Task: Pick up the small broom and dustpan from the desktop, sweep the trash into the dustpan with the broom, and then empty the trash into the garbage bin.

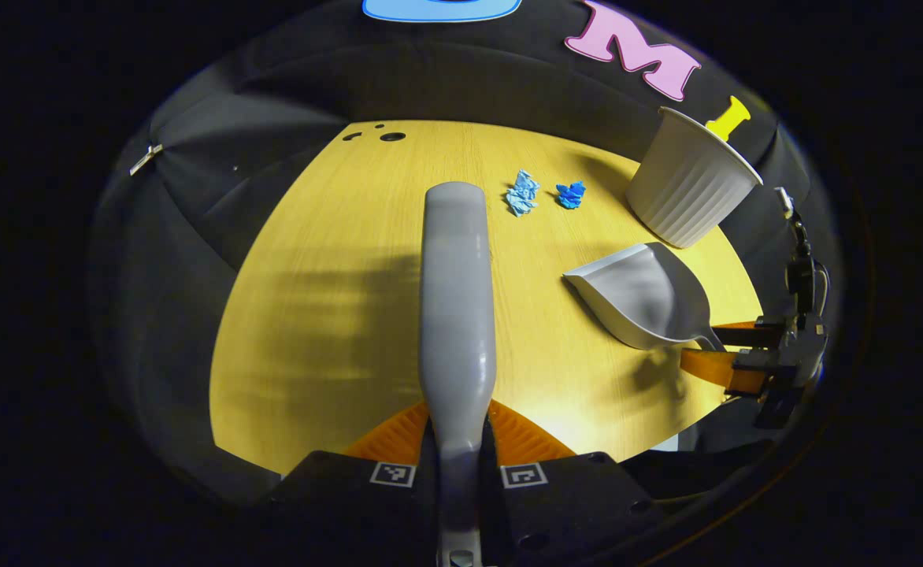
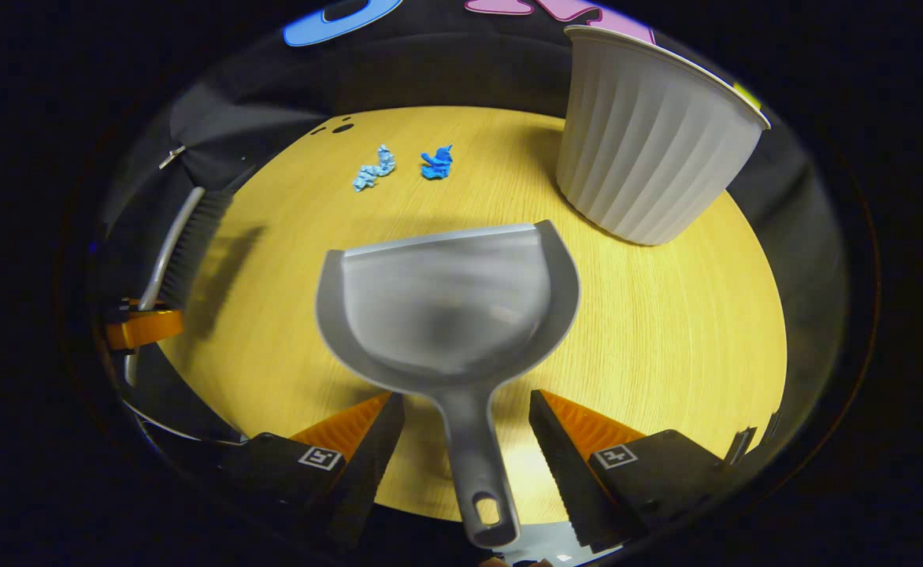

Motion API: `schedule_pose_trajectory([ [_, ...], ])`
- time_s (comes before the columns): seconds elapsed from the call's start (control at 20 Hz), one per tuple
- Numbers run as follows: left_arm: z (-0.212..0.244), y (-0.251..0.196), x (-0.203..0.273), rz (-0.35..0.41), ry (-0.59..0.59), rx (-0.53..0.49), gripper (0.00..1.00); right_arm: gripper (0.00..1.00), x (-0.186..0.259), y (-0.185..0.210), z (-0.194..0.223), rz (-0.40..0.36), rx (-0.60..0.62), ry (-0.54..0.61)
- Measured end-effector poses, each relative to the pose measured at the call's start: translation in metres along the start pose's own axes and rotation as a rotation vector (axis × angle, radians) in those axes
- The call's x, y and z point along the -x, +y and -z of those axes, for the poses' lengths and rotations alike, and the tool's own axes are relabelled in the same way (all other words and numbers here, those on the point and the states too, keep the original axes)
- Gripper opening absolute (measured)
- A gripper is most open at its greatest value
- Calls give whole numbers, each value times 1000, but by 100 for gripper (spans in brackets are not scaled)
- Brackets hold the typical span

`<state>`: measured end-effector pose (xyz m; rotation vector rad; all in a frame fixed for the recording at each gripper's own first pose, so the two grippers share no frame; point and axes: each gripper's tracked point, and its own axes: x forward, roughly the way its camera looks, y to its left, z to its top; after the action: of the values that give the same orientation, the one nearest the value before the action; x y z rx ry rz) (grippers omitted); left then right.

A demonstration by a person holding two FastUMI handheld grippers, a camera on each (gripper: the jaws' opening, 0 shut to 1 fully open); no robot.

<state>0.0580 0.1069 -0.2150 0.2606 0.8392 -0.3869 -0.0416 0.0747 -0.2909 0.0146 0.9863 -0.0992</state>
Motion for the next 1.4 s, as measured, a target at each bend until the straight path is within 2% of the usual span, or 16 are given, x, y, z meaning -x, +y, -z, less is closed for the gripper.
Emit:
schedule_pose_trajectory([
  [0.25,-13,15,5,-17,-1,16,25,100,-22,13,15,-29,-42,94],
  [0.55,-36,9,-8,-25,20,-7,25,95,-26,11,10,-28,17,134],
  [0.6,-39,8,-12,-35,26,-17,29,92,-26,10,11,-30,23,139],
  [0.65,-43,7,-14,-45,29,-20,25,89,-26,8,10,-33,28,144],
  [0.7,-46,3,-17,-47,30,-21,29,83,-27,5,10,-34,30,149],
  [0.75,-48,0,-19,-47,33,-18,22,70,-26,1,9,-34,26,152],
  [0.8,-48,-3,-20,-45,37,-18,25,55,-28,-4,8,-31,16,150],
  [0.85,-50,-5,-22,-46,45,-20,25,58,-28,-4,10,-44,0,163],
  [0.9,-52,-7,-27,-49,51,-26,25,35,-28,-4,8,-59,5,159],
  [0.95,-55,-8,-30,-54,55,-32,25,35,-27,-3,8,-74,17,170],
  [1.0,-59,-9,-35,-56,55,-37,22,41,-25,-4,8,-86,35,164],
  [1.15,-78,-8,-55,-66,67,-71,25,35,-25,-5,11,-121,83,181],
  [1.2,-89,-4,-62,-72,69,-93,25,42,-25,-7,11,-130,92,192],
  [1.25,-101,-1,-71,-77,69,-117,25,33,-23,-10,12,-138,104,197],
  [1.35,-129,5,-87,-85,64,-168,25,33,-18,-18,9,-147,160,194],
  [1.4,-141,8,-97,-93,62,-188,29,33,-15,-21,8,-154,173,192],
])
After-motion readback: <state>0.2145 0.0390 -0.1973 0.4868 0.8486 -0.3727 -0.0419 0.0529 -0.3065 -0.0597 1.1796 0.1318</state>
